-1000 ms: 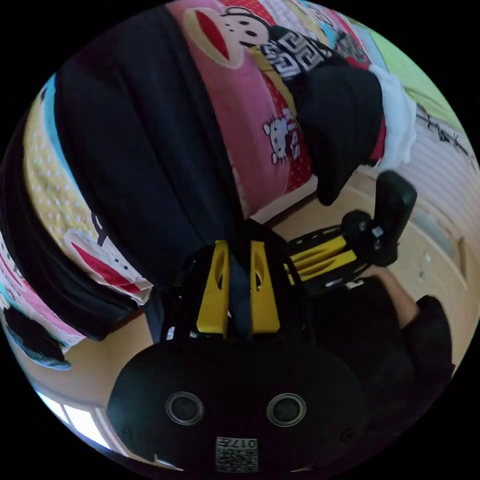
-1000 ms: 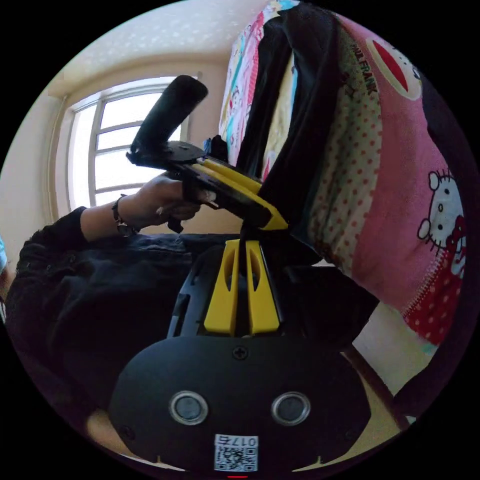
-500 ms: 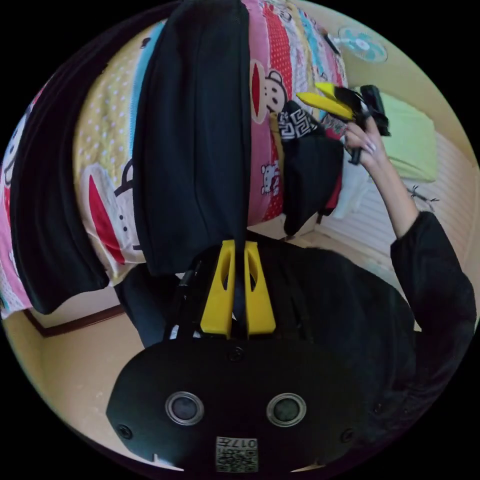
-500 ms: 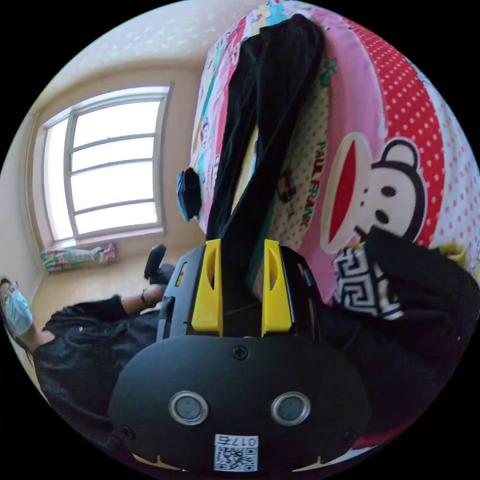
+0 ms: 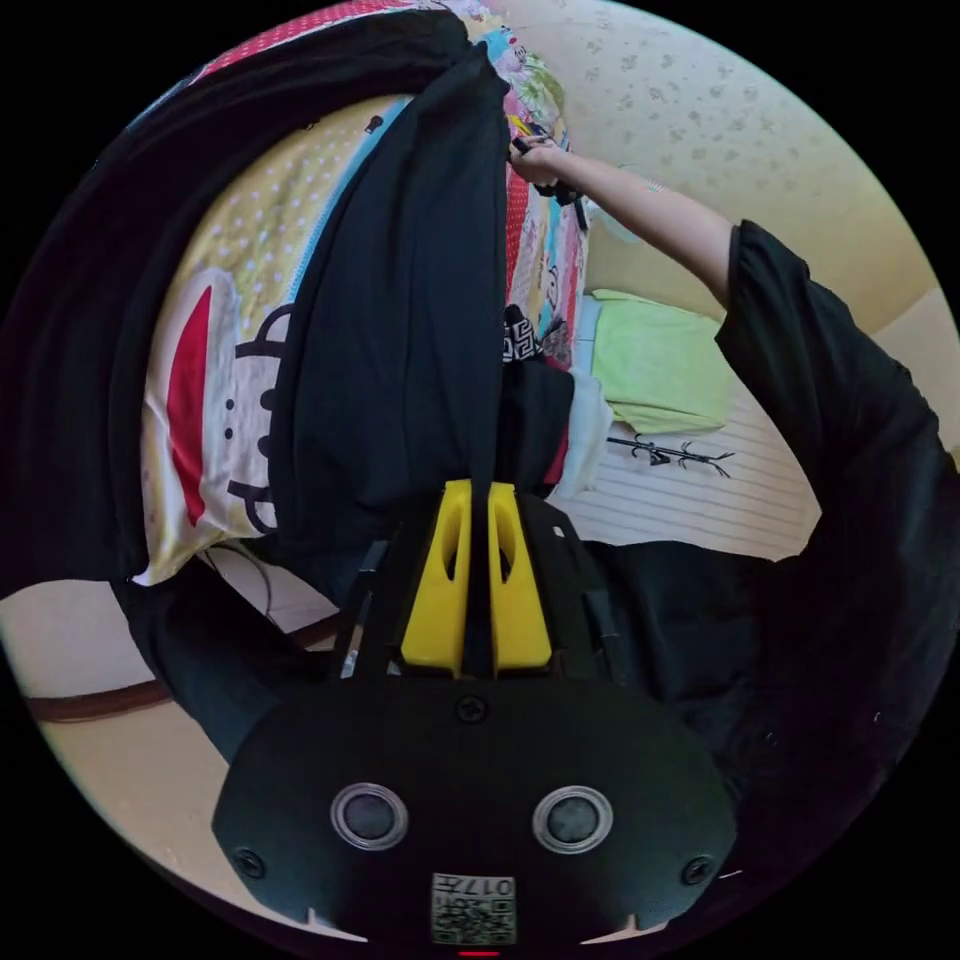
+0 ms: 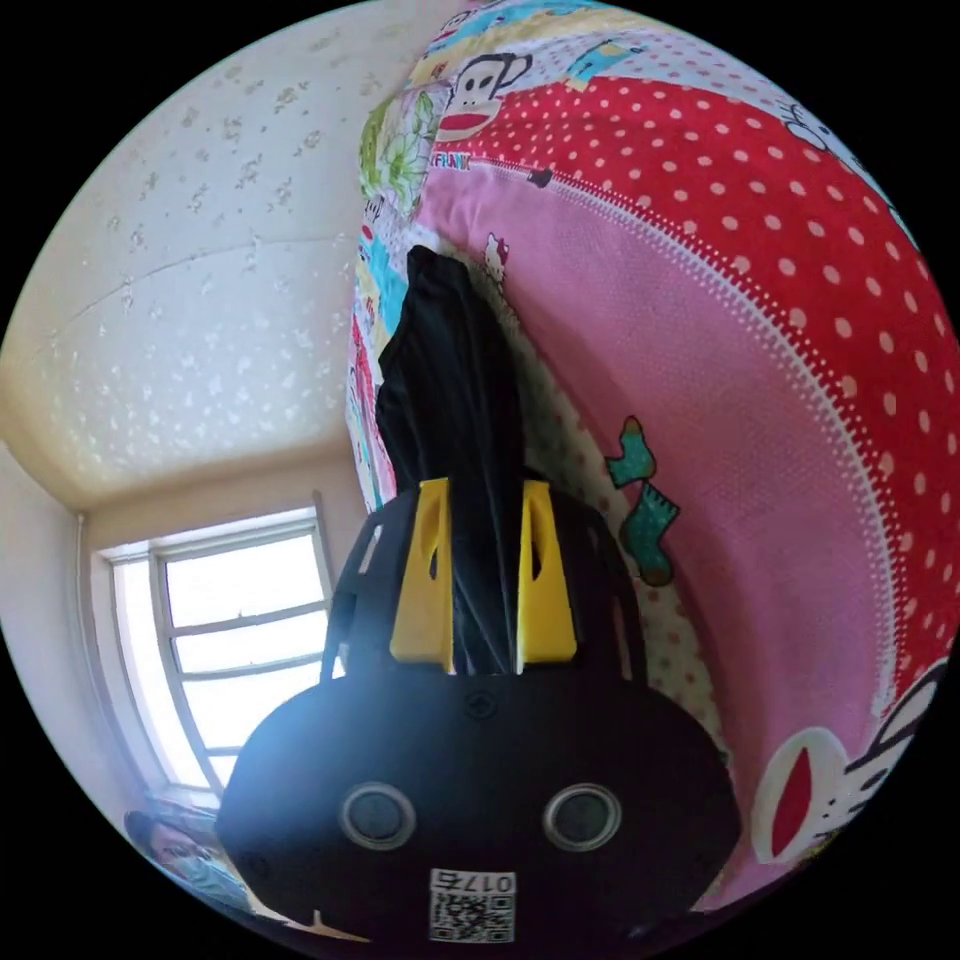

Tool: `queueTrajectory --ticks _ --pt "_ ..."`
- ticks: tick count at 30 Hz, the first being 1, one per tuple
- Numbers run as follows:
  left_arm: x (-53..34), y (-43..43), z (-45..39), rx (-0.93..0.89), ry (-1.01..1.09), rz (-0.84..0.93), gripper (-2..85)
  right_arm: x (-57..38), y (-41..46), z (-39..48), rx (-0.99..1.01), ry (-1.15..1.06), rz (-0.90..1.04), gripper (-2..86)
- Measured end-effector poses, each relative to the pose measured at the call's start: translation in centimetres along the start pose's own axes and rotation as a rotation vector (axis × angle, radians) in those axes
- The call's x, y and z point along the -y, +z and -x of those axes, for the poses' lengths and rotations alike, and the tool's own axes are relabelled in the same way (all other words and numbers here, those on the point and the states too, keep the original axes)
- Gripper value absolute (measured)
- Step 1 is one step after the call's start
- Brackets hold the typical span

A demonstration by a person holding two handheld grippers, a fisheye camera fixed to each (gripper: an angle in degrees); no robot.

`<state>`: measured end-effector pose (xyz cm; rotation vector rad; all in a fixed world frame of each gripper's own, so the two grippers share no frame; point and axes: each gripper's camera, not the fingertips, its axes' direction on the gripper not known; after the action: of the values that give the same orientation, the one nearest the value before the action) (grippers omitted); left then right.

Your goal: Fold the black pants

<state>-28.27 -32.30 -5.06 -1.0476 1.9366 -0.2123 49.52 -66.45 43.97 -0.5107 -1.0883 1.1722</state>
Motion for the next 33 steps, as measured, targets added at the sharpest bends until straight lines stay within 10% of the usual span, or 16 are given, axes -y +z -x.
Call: queueTrajectory --ticks 11,19,26,33 --pt "-3.2 -14.8 10.3 -0.353 -0.112 -0.234 1.5 -6.8 18.7 8.3 0.018 -0.223 0.036 2.2" --pt "-3.3 -25.0 17.3 -0.149 -0.121 -0.205 1.7 -14.7 31.8 3.0 0.113 -0.147 -0.016 3.6" --pt "-4.0 -27.8 17.6 0.111 -0.140 -0.127 4.0 -17.9 30.5 1.4 0.059 -0.349 0.407 7.7" --pt "-2.8 -31.1 15.0 0.216 -0.022 -0.151 9.3 -33.1 17.8 -6.9 -0.496 -0.559 0.550 12.6"
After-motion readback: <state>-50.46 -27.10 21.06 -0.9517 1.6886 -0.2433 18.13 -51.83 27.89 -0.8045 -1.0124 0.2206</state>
